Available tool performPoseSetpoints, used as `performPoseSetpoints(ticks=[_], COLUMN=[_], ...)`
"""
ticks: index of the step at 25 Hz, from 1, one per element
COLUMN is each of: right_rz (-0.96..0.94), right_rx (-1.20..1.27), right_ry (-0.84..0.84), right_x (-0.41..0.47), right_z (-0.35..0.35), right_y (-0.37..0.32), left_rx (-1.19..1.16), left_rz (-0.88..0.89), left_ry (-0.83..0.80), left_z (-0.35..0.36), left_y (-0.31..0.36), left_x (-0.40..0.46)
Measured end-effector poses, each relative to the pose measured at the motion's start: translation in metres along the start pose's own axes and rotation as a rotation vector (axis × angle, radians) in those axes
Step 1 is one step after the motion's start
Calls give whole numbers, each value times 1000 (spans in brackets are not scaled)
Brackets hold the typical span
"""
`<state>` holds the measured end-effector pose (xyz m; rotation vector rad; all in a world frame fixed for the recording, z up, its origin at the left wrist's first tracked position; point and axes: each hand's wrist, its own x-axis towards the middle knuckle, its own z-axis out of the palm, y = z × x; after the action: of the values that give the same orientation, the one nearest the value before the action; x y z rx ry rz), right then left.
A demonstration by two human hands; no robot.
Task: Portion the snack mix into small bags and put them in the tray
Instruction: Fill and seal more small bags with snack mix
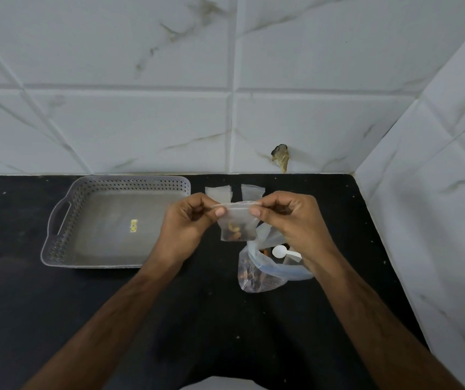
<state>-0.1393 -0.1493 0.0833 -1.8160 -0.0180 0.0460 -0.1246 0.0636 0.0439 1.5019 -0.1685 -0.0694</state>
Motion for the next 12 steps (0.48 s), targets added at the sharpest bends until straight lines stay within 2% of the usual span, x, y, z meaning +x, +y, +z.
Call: performPoseSetpoints(ticks=[2,5,12], right_rz=[4,-6,-134], right_rx=[-1,-93,-250], right_ry=[-8,9,18], right_x=[0,0,-3], right_z=[-2,-2,8], right_y=[1,1,-3], left_rx=[-21,40,404], left_rz=[-16,-1,201], left_ry=[32,-24,-87], left_z=[-5,-4,15], left_y=[0,2,11], left_x=[-1,-3,-3])
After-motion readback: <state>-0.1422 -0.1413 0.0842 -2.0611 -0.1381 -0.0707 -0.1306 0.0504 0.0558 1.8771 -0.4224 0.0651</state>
